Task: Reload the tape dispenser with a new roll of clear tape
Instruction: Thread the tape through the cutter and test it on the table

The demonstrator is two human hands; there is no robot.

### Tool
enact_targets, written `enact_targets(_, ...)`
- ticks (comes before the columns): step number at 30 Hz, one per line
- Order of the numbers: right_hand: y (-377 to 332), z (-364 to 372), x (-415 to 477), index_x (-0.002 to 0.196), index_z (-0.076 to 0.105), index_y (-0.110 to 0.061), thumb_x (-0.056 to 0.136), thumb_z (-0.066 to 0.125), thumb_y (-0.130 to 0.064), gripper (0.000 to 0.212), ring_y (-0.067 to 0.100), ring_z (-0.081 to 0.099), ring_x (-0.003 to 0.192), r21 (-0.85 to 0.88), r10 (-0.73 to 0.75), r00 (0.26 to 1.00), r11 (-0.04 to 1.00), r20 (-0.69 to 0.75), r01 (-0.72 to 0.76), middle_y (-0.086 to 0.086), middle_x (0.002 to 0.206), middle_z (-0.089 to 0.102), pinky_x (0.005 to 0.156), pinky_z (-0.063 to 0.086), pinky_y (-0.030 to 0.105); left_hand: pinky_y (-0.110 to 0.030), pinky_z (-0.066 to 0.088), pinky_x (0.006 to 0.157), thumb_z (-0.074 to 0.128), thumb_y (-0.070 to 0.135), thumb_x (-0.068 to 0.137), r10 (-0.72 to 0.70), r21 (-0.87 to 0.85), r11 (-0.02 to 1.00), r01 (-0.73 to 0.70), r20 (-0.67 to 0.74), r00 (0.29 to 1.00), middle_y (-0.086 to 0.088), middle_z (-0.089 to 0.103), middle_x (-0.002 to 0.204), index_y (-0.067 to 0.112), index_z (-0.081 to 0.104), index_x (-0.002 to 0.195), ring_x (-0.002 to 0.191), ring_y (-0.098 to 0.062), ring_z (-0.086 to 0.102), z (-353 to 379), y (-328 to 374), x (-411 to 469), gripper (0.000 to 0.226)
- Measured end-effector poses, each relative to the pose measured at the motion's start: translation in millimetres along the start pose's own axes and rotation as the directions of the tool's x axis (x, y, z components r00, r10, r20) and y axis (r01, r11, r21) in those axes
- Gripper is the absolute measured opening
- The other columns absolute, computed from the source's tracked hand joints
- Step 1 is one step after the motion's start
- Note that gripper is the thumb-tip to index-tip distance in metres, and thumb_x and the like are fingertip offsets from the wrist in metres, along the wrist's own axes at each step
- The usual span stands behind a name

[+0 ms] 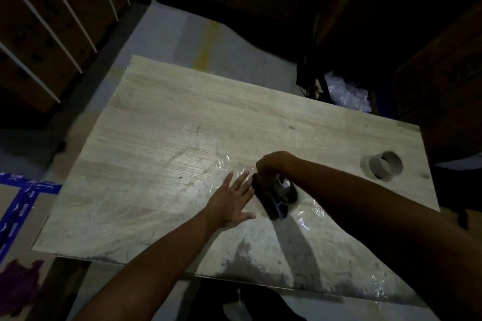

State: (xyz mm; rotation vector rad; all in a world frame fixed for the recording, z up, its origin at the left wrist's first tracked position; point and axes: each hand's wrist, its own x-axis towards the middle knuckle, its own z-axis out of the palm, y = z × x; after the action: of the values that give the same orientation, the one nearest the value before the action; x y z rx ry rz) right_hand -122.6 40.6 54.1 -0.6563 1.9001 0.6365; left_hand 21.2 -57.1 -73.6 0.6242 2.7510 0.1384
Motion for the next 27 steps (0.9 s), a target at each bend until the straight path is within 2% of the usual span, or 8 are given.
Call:
enact_targets(2, 15.6, 2.1, -5.8, 0.122, 0.064, 0.004, 0.089, 0.068, -0.017, 0.039, 0.027, 0.062, 0.092, 0.303, 0.011, 0.999, 0.953, 0.041, -0.023, 0.02, 0.093, 0.065, 0.092, 0.054, 0.039, -0.061, -0.003, 0.122, 0.015, 0.074, 0.093, -0.111, -0.03, 0.993, 0.112, 0.04, 0.993, -0.008, -0.008, 0.17, 0.017, 0.0, 0.16, 0.155, -0.026, -0.015, -2.6, 0.3, 0.5, 0.089)
enact_targets(5, 42.9, 8.5, -17.6, 0.138, 0.055, -0.004, 0.093, 0.065, -0.015, 0.048, 0.03, 0.061, 0.112, 0.659, -0.011, 0.997, 0.751, 0.072, -0.039, 0.017, 0.134, 0.061, 0.095, 0.047, 0.035, -0.061, -0.004, 0.122, 0.013, 0.073, 0.093, -0.265, -0.102, 0.959, 0.266, 0.023, 0.964, -0.003, -0.014, 0.168, 0.019, -0.003, 0.16, 0.155, -0.021, -0.017, -8.4, -2.9, -1.2, 0.088)
enact_targets(8, 66.0, 27.4, -21.3, 0.118, 0.07, -0.001, 0.086, 0.075, -0.027, 0.041, 0.026, 0.067, 0.1, 0.797, -0.031, 0.998, 0.601, -0.053, 0.061, 0.016, 0.122, 0.07, 0.091, 0.052, 0.033, -0.057, -0.004, 0.124, 0.013, 0.068, 0.096, -0.297, -0.234, 0.927, 0.293, 0.02, 0.955, -0.003, -0.008, 0.17, 0.019, 0.002, 0.161, 0.156, -0.021, -0.012, -18.4, -6.5, -1.8, 0.082)
enact_targets(13, 94.8, 70.6, -19.2, 0.102, 0.076, -0.003, 0.075, 0.083, -0.04, 0.047, 0.029, 0.072, 0.098, 0.941, 0.092, 0.99, 0.331, -0.111, 0.074, 0.013, 0.103, 0.076, 0.094, 0.057, 0.042, -0.046, 0.036, 0.115, 0.043, 0.034, 0.105, -0.436, -0.49, 0.816, 0.309, -0.17, 0.884, -0.02, 0.052, 0.147, 0.003, 0.05, 0.142, 0.139, -0.037, 0.045, -46.1, 0.2, 0.0, 0.049)
enact_targets(15, 100.7, 86.4, -16.5, 0.099, 0.076, -0.002, 0.071, 0.086, -0.041, 0.049, 0.03, 0.073, 0.096, 0.981, 0.131, 0.986, 0.178, -0.105, 0.081, 0.014, 0.098, 0.077, 0.087, 0.058, 0.042, -0.041, 0.051, 0.089, 0.048, 0.025, 0.104, -0.622, -0.701, 0.636, 0.322, -0.218, 0.752, -0.019, 0.071, 0.105, 0.002, 0.068, 0.105, 0.104, -0.038, 0.065, -53.5, 8.3, 0.0, 0.031)
enact_targets(18, 104.7, 112.3, -9.9, 0.101, 0.075, 0.003, 0.07, 0.087, -0.035, 0.051, 0.033, 0.072, 0.09, 0.987, 0.188, 0.978, -0.108, -0.094, 0.115, 0.017, 0.097, 0.077, 0.083, 0.058, 0.043, -0.042, 0.052, 0.066, 0.046, 0.024, 0.105, -0.804, -0.941, 0.141, 0.308, 0.073, 0.59, -0.019, 0.067, 0.071, -0.005, 0.059, 0.076, 0.069, -0.036, 0.066, -63.2, 24.6, 5.4, 0.043)
enact_targets(21, 100.4, 132.9, -3.0, 0.111, 0.071, 0.008, 0.079, 0.082, -0.024, 0.047, 0.031, 0.07, 0.075, 0.889, 0.213, 0.975, -0.432, -0.062, 0.151, 0.02, 0.096, 0.075, 0.071, 0.059, 0.039, -0.033, 0.048, 0.053, 0.046, 0.018, 0.104, -0.746, -0.947, -0.276, 0.162, 0.318, 0.585, -0.019, 0.061, 0.063, 0.0, 0.059, 0.073, 0.053, -0.027, 0.058, -64.2, 47.9, 17.5, 0.039)
enact_targets(27, 81.4, 155.6, 4.9, 0.109, 0.071, 0.007, 0.083, 0.079, -0.023, 0.04, 0.041, 0.068, 0.099, 0.668, 0.423, 0.906, -0.673, -0.004, 0.317, 0.025, 0.109, 0.072, 0.092, 0.054, 0.049, -0.035, 0.048, 0.053, 0.057, 0.033, 0.099, -0.61, -0.87, -0.463, 0.172, 0.453, 0.65, -0.013, 0.06, 0.06, 0.006, 0.063, 0.078, 0.049, -0.023, 0.054, -69.2, 93.5, 38.7, 0.035)
